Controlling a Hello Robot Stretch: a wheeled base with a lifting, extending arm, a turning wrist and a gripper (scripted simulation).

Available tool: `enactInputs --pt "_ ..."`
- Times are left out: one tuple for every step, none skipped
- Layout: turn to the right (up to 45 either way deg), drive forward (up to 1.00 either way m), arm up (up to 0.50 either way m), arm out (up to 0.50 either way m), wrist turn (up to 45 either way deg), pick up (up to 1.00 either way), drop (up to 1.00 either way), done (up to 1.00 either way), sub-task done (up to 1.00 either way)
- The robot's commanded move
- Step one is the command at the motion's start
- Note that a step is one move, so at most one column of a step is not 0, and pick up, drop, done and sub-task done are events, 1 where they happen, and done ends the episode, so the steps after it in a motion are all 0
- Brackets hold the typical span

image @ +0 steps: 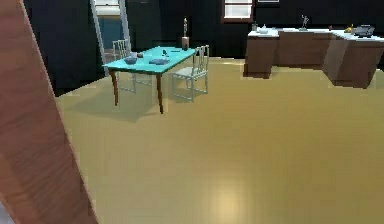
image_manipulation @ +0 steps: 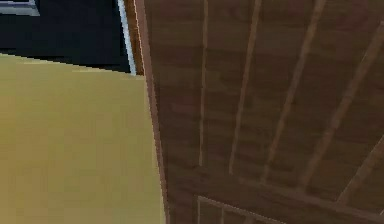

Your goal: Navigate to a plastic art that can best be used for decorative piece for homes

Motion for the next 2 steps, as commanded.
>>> enactInputs --pt "0.0 0.40 0.00 0.00 0.0 0.00 0.00 0.00 0.00" --pt "12.0 0.00 0.00 0.00 0.0 0.00 0.00 0.00 0.00"
